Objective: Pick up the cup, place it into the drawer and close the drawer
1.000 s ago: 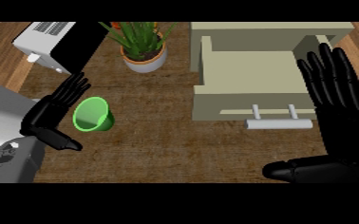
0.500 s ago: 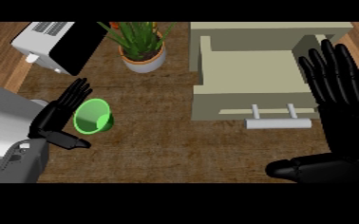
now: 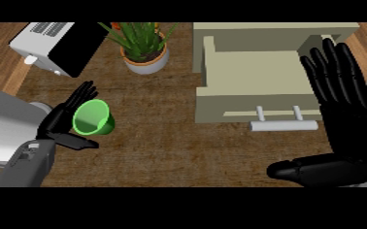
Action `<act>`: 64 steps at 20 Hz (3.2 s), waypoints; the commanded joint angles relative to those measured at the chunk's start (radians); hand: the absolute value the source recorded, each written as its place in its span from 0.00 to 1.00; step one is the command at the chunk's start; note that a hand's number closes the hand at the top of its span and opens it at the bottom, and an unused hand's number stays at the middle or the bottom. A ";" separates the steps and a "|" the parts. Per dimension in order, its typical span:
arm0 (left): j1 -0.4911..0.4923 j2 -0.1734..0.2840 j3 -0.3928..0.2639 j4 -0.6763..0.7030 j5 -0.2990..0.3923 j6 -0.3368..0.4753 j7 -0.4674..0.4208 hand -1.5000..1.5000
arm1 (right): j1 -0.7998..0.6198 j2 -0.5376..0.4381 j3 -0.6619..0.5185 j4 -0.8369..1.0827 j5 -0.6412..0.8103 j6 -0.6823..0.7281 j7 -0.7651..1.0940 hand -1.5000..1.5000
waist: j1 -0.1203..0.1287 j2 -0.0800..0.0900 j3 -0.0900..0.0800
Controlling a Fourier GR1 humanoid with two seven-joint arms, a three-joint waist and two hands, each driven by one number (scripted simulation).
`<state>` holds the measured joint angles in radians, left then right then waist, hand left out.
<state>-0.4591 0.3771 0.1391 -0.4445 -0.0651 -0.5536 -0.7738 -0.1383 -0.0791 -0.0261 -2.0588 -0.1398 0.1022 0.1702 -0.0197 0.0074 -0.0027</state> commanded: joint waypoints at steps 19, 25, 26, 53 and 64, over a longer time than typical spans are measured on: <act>-0.067 -0.056 -0.034 0.168 0.014 -0.143 -0.159 0.00 | 0.018 -0.012 -0.008 -0.089 -0.034 0.000 0.066 0.00 | -0.016 0.002 -0.002; -0.070 -0.075 -0.047 0.165 0.035 -0.240 -0.155 0.00 | 0.027 0.002 0.007 -0.044 -0.030 0.016 0.019 0.00 | -0.013 0.005 -0.002; -0.053 -0.043 -0.044 0.156 0.048 -0.304 -0.160 0.00 | 0.021 -0.017 -0.020 -0.035 -0.028 0.016 0.021 0.00 | -0.005 0.003 -0.002; 0.127 -0.263 0.113 -0.239 0.292 0.255 -0.203 1.00 | -0.003 -0.004 -0.001 -0.020 0.021 -0.016 0.039 0.00 | 0.031 -0.013 0.004; 0.167 -0.333 -0.048 -0.742 0.307 0.336 0.156 1.00 | -0.001 -0.002 -0.012 -0.019 -0.009 -0.013 0.061 0.00 | 0.033 -0.012 0.003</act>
<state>-0.3047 0.0698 0.1380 -1.0166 0.2290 -0.2424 -0.7435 -0.0789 -0.0974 -0.0638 -2.1022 -0.1689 0.1221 0.1954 0.0091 -0.0049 0.0013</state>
